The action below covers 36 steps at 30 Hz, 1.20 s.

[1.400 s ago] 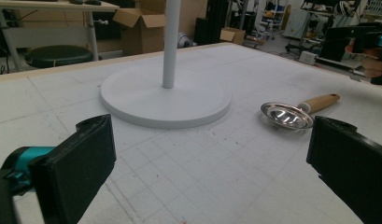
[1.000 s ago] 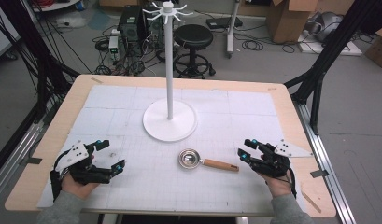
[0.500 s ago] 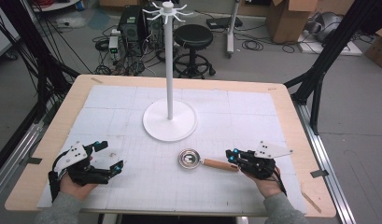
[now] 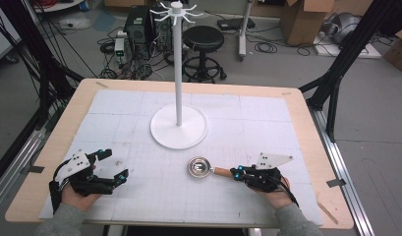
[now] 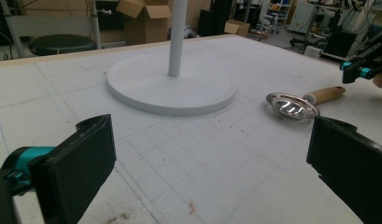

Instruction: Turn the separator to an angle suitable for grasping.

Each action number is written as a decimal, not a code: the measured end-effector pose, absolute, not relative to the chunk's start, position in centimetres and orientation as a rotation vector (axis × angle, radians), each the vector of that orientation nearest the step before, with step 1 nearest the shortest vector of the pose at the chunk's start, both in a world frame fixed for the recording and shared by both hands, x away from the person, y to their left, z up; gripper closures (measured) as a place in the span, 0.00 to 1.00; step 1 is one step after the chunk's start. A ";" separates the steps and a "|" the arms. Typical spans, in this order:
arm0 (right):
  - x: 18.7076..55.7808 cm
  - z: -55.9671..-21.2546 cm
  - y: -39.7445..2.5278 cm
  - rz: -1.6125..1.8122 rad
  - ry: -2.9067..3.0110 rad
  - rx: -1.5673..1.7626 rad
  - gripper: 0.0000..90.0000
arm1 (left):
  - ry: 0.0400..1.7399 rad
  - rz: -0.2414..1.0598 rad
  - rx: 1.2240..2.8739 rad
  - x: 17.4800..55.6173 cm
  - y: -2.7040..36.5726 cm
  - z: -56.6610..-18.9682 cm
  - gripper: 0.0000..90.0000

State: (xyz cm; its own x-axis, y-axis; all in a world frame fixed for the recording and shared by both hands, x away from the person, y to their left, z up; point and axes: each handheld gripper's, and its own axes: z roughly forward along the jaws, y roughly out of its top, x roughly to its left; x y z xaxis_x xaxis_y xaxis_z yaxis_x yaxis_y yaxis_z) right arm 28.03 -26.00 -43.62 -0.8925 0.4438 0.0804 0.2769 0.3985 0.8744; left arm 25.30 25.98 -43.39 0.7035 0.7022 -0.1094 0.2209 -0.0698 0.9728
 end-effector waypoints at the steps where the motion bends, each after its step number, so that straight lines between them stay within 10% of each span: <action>1: 28.0 -43.7 -25.9 1.500 2.498 0.655 1.00 | 0.767 0.464 1.630 25.3 26.0 -43.4 0.02; 36: 29.1 -45.0 -25.5 1.291 2.586 0.783 1.00 | 0.771 0.455 1.637 25.4 26.0 -43.5 0.02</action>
